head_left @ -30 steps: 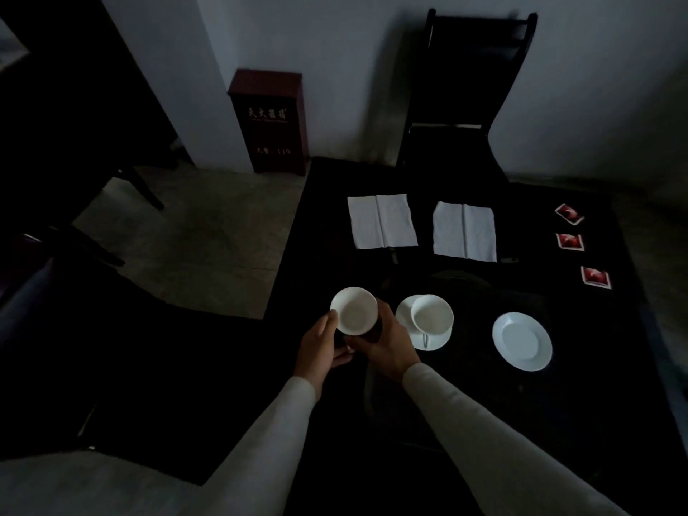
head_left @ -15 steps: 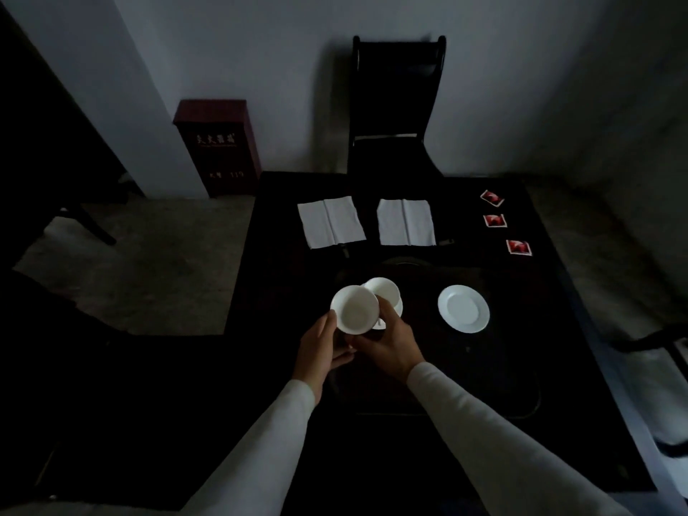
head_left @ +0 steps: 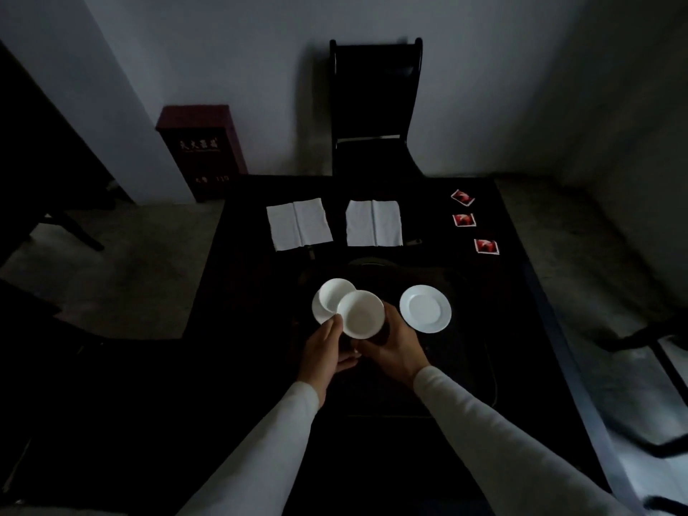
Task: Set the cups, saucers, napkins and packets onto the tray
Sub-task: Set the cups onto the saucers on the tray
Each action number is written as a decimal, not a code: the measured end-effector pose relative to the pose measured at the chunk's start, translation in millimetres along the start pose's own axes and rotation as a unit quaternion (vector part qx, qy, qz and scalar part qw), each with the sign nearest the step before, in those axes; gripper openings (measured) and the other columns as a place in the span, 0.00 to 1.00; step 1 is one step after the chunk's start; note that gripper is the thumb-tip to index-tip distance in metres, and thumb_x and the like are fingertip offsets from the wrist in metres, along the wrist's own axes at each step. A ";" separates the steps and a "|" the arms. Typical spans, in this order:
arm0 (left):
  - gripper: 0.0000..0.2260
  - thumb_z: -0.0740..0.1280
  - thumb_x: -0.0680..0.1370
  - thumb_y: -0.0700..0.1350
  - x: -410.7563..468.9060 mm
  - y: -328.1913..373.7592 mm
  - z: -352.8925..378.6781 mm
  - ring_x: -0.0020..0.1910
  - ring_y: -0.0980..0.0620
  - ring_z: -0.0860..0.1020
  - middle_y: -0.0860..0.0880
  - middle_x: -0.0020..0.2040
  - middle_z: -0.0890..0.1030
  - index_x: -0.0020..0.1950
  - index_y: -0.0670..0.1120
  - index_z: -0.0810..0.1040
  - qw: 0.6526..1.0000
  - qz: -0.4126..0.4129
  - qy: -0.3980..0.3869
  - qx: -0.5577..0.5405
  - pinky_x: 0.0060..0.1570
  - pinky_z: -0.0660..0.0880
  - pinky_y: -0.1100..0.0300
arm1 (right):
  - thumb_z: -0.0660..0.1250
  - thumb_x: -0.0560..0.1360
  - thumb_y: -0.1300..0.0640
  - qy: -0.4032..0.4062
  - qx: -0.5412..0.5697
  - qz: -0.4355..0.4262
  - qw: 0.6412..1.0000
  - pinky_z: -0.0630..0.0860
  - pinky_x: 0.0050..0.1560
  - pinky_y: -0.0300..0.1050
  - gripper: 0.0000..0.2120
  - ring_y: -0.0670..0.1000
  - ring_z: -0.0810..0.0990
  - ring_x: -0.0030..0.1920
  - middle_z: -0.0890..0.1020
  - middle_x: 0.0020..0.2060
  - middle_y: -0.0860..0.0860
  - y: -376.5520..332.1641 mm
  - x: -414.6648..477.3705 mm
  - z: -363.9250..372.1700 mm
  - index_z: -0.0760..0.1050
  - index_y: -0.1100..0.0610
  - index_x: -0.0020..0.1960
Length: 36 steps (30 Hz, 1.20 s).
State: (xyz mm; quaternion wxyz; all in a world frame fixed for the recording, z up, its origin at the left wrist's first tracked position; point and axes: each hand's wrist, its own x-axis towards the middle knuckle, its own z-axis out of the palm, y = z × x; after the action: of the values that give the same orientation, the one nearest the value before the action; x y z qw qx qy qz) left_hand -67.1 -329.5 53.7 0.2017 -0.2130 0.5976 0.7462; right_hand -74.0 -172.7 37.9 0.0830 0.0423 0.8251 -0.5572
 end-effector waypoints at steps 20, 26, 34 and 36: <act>0.10 0.63 0.82 0.55 51.8 -35.8 142.3 0.46 0.46 0.87 0.52 0.59 0.81 0.63 0.58 0.73 0.998 -0.063 0.021 0.002 0.43 0.83 0.56 | 0.79 0.69 0.50 -0.012 -0.024 0.071 0.997 0.72 0.43 0.22 0.37 0.40 0.78 0.53 0.77 0.54 0.40 80.4 33.8 -125.2 0.66 0.48 0.73; 0.09 0.63 0.83 0.46 74.2 -47.9 163.9 0.45 0.47 0.86 0.54 0.53 0.83 0.55 0.60 0.79 0.995 -0.091 0.031 -0.008 0.42 0.83 0.56 | 0.79 0.68 0.49 -0.022 -0.034 0.111 0.993 0.70 0.44 0.26 0.39 0.51 0.79 0.58 0.79 0.60 0.49 105.0 51.7 -140.9 0.65 0.49 0.74; 0.10 0.62 0.83 0.46 100.2 -54.6 174.8 0.52 0.43 0.85 0.52 0.51 0.84 0.56 0.62 0.79 0.992 -0.117 0.045 -0.005 0.45 0.83 0.55 | 0.79 0.69 0.54 -0.042 -0.021 0.131 0.990 0.74 0.55 0.39 0.40 0.54 0.77 0.63 0.77 0.65 0.52 121.0 74.5 -145.8 0.63 0.51 0.76; 0.10 0.62 0.83 0.47 105.6 -56.1 177.1 0.51 0.44 0.86 0.50 0.52 0.84 0.58 0.60 0.78 0.992 -0.119 0.046 -0.006 0.45 0.83 0.55 | 0.78 0.69 0.54 -0.046 -0.015 0.134 0.990 0.72 0.52 0.35 0.40 0.52 0.76 0.63 0.76 0.64 0.50 123.5 78.7 -147.2 0.63 0.50 0.75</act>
State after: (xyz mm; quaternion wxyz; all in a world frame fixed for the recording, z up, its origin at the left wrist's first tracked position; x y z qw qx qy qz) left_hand -137.0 -139.9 -16.0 0.2601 -0.3178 0.5719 0.7102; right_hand -144.6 8.3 -35.5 0.1954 0.1252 0.8158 -0.5298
